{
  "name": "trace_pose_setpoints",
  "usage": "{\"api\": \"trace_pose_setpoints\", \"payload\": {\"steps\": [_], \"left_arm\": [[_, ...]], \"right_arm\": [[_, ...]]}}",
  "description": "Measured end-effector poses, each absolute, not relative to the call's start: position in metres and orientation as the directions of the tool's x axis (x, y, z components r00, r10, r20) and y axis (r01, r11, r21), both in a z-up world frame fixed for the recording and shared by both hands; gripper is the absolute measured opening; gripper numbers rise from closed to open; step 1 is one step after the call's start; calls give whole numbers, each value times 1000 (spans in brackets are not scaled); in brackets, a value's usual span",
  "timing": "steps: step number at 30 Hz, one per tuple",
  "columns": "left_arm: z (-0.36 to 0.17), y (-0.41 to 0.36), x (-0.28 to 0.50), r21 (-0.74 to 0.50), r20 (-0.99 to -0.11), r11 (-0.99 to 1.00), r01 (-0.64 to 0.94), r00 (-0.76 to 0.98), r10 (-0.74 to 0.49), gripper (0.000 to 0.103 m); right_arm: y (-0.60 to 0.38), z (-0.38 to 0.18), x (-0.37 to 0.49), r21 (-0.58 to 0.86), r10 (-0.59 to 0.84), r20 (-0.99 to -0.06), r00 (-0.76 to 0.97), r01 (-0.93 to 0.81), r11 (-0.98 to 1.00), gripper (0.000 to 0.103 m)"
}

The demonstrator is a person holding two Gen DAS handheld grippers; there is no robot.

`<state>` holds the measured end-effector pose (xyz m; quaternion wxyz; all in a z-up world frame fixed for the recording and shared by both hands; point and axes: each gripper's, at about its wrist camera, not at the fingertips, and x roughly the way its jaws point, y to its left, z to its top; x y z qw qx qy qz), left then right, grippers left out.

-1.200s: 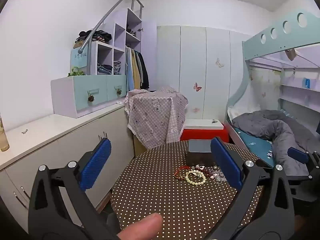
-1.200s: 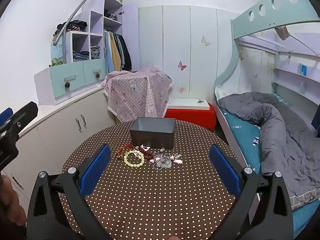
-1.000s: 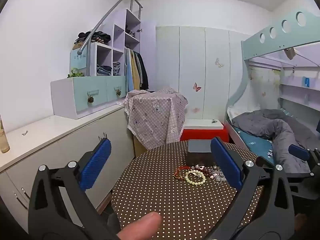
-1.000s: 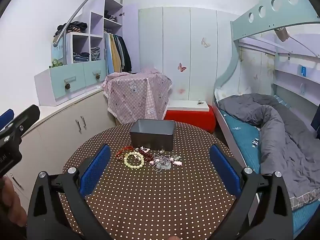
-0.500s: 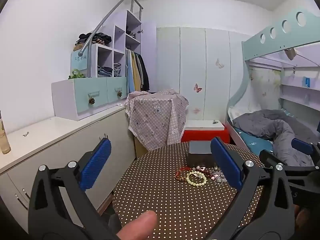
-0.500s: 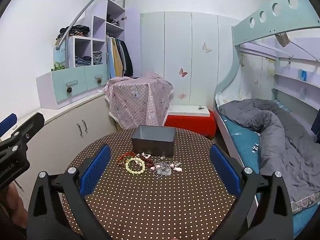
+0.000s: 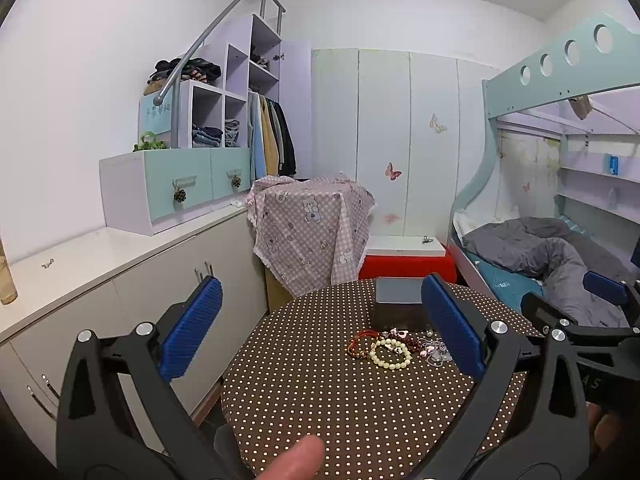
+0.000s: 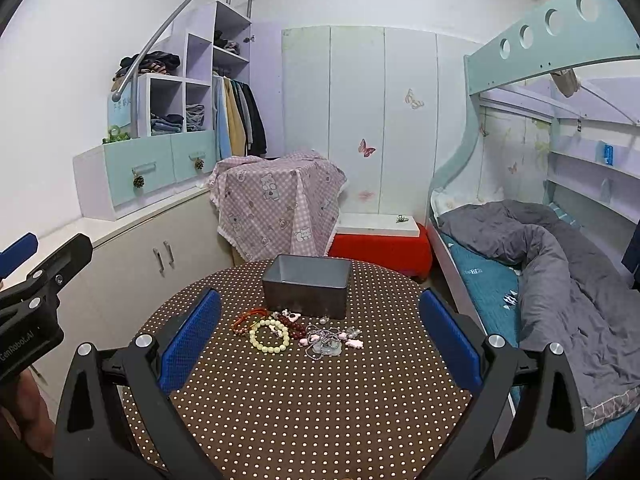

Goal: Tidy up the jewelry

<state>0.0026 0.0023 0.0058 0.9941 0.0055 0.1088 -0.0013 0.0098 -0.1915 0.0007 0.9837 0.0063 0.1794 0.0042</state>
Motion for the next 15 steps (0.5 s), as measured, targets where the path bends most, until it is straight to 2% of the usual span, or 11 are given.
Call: {"api": "trace_pose_setpoints", "payload": {"steps": [15], "left_arm": [[0, 2, 9, 19, -226, 1000, 13, 974, -9, 98]], "right_arm": [[-193, -1, 13, 4, 14, -345, 939, -13, 1000, 95]]}}
